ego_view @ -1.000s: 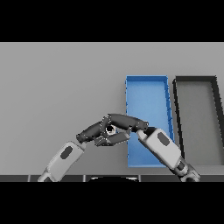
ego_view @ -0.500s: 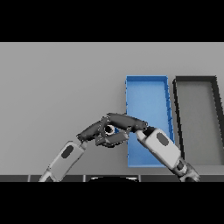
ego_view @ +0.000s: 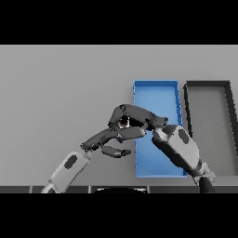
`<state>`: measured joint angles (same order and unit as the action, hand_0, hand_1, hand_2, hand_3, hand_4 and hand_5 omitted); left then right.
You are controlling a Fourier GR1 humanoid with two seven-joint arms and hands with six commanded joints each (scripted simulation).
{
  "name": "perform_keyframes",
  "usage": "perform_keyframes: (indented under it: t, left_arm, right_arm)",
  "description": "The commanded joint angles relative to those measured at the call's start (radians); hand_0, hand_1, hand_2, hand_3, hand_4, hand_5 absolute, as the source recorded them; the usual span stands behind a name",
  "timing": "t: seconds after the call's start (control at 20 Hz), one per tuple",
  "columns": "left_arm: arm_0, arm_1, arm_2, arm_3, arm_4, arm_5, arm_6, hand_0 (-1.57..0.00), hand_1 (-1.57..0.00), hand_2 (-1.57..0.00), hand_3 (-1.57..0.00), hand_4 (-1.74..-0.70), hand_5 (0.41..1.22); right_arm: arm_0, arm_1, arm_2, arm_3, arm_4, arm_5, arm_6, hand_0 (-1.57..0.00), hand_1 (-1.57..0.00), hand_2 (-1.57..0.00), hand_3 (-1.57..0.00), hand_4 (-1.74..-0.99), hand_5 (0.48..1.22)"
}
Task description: Pick up the blue pipe and place it into the blue bin.
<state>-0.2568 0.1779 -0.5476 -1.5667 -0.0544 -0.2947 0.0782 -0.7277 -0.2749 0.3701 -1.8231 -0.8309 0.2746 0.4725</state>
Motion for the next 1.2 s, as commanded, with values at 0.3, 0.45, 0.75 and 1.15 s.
perform_keyframes:
  t: [0.3,0.45,0.75,1.15]
  left_arm:
    - [0.019,0.014,-0.012,-0.026,-0.012,0.001,-0.022,0.0,0.0,0.0,0.0,-0.91,0.499]
    - [0.031,0.026,-0.007,-0.046,0.009,-0.014,-0.018,0.0,0.0,0.0,0.0,-0.91,0.491]
    - [0.024,0.019,0.006,-0.023,0.008,-0.003,-0.001,0.0,0.0,0.0,0.0,-0.9,0.489]
    - [0.018,0.01,0.006,-0.011,0.01,-0.004,-0.006,0.0,0.0,0.0,0.0,-0.89,0.466]
  right_arm:
    - [-0.302,-0.137,-0.179,0.146,-0.152,-0.134,-0.069,-1.57,-1.57,-1.57,-1.57,-1.727,1.113]
    - [-0.36,-0.194,-0.213,0.295,-0.09,-0.178,-0.084,-1.57,-1.57,-1.57,-1.57,-1.734,1.127]
    - [-0.237,-0.266,-0.223,0.472,-0.012,-0.211,-0.063,-1.57,-1.57,-1.57,-1.57,-1.739,1.12]
    - [0.039,-0.284,-0.146,0.447,0.017,-0.333,0.052,-1.57,-1.57,-1.57,-1.57,-1.741,1.12]
